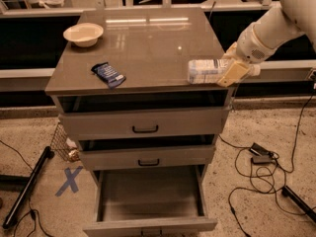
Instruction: Pick blue plastic bottle from bottom drawer and place on counter
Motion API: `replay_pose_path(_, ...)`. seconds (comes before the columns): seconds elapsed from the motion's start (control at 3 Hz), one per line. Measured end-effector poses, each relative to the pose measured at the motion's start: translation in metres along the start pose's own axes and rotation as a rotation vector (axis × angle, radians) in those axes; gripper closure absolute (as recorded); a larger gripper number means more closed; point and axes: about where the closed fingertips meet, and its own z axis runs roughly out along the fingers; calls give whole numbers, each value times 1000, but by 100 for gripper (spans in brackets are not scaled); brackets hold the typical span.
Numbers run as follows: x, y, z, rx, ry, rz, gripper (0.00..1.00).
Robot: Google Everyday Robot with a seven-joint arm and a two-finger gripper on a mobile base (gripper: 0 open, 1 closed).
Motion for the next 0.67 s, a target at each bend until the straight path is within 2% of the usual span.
replay_pose_path(0.33,-10,-31,16,8,-28,66,100)
replay_pose_path(0.67,-27,-52,33,1,-55,108,100)
